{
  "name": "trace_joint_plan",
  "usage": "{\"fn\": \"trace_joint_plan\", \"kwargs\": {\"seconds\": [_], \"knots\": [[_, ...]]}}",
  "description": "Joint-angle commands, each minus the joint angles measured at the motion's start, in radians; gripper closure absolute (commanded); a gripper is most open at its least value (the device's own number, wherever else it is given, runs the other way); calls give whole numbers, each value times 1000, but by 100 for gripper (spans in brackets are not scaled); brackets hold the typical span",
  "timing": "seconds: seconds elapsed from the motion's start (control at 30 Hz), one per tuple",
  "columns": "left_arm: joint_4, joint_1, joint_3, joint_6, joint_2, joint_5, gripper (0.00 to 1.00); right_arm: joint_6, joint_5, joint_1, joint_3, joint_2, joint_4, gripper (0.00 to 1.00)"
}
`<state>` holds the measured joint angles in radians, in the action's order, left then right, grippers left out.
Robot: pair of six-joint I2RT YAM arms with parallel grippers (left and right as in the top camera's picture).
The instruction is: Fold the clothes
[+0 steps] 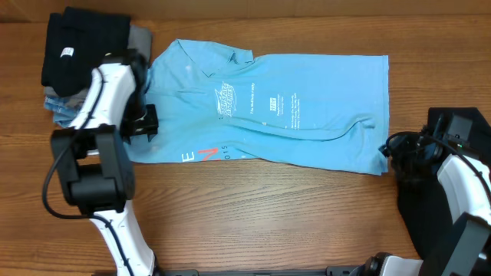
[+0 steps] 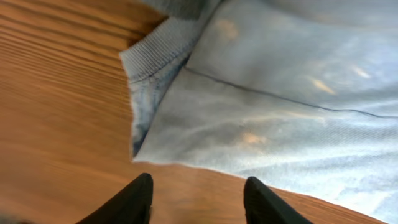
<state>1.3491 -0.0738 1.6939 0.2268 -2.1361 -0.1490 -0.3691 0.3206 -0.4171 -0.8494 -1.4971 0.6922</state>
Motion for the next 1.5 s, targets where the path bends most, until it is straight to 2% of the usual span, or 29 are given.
{"fn": "trace_joint_plan", "kwargs": {"seconds": [0.0,0.1,0.3,0.6,0.7,0.87,1.0,1.23,1.47], "knots": [[-40,-43,-80,-102,14,227,51,90,128,6,-22,-29,-69,43],[-97,-45,-140,-145,14,273,49,90,126,17,-27,-58,-102,43],[-192,-45,-226,-131,14,195,47,120,92,31,-62,-103,-110,42],[-207,-92,-260,-107,14,132,63,134,9,31,-71,-134,-14,43],[-194,-117,-260,-106,14,88,76,142,103,31,-72,-134,-34,43],[-194,-155,-260,-89,14,90,87,95,170,32,-84,-134,-110,43],[-193,-164,-260,-92,14,96,87,72,168,52,-89,-135,-150,42],[-172,-185,-260,-49,14,-15,86,89,177,97,-104,-167,-188,42],[-167,-250,-260,-43,14,7,90,80,158,175,-104,-214,-248,36]]}}
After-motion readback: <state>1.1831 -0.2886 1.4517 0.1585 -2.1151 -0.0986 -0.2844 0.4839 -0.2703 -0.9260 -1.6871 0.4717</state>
